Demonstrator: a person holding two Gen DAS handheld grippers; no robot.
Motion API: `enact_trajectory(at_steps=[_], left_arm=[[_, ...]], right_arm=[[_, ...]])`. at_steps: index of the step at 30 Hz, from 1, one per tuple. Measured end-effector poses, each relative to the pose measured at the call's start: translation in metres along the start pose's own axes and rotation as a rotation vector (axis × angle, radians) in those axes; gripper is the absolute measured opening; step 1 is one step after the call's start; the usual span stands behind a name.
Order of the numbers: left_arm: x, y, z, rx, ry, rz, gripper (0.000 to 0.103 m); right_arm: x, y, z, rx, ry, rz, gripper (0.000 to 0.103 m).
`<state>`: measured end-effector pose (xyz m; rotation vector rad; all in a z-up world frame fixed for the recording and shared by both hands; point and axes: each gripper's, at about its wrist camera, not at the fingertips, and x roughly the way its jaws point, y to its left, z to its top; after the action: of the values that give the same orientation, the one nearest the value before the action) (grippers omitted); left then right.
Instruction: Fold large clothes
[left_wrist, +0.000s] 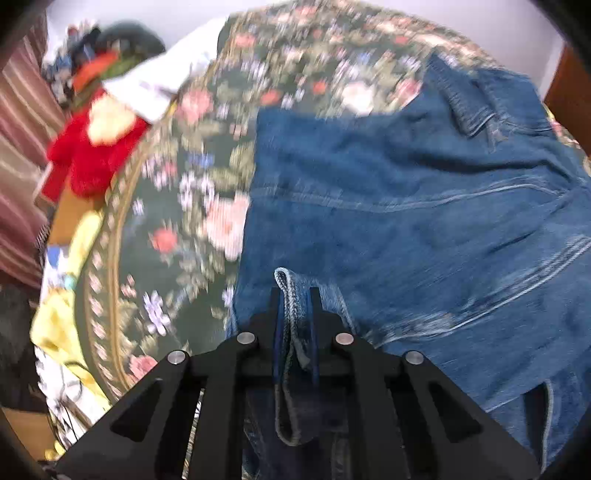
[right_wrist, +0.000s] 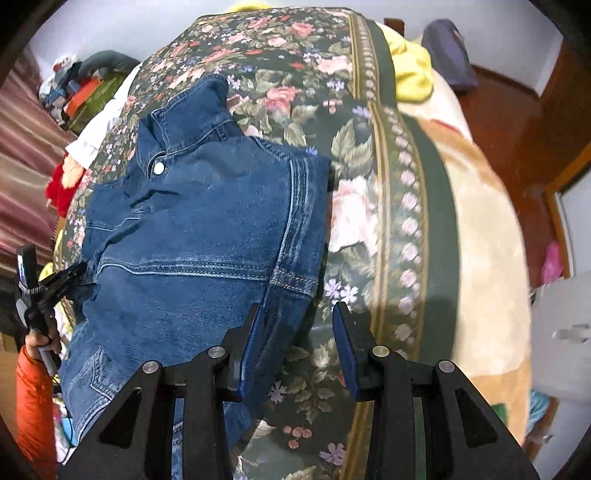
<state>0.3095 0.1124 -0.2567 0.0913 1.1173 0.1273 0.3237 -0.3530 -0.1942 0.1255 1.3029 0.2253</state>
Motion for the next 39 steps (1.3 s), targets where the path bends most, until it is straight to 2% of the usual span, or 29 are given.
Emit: enact_trajectory(at_steps=[7, 11, 14, 20, 26, 28, 30, 32, 36, 39], left_arm=[[-0.076, -0.015, 0.035, 0.070, -0.211, 0.000, 0.006], [-0.112, -0.020, 0.070, 0.075, -0.289, -0.055, 0.006], [-0.133, -0.023, 0.093, 0.081, -0.341, -0.066, 0.006], [-0.172, -0.037, 0.130, 0.107, -0.466, -0.032, 0.006], [-0.205, -0.042, 0.156, 0.102, -0.596, -0.011, 0.006], [-0.205, -0.039, 0.161, 0.094, -0.615, 0.001, 0.006], [-0.195, -0.033, 0.164, 0.085, -0.599, 0.010, 0.006], [-0.173, -0.026, 0.164, 0.078, -0.547, 0.015, 0.006], [-0.101, -0.008, 0.153, 0.058, -0.385, 0.040, 0.007], [-0.039, 0.011, 0.136, 0.008, -0.227, 0.013, 0.007]], right_arm=[[0.004, 0.001, 0.012, 0.018, -0.029, 0.038, 0.035], [0.005, 0.000, 0.018, 0.044, -0.045, 0.067, 0.035], [0.006, -0.002, 0.024, 0.054, -0.057, 0.073, 0.035], [0.010, -0.008, 0.033, 0.092, -0.058, 0.089, 0.035], [0.016, 0.000, 0.041, 0.052, -0.054, 0.052, 0.035], [0.018, 0.002, 0.042, 0.048, -0.053, 0.046, 0.035], [0.022, 0.001, 0.043, 0.054, -0.048, 0.048, 0.035], [0.027, 0.000, 0.043, 0.066, -0.038, 0.054, 0.035], [0.033, -0.002, 0.043, 0.081, -0.029, 0.066, 0.035], [0.033, -0.002, 0.043, 0.085, -0.029, 0.065, 0.035]])
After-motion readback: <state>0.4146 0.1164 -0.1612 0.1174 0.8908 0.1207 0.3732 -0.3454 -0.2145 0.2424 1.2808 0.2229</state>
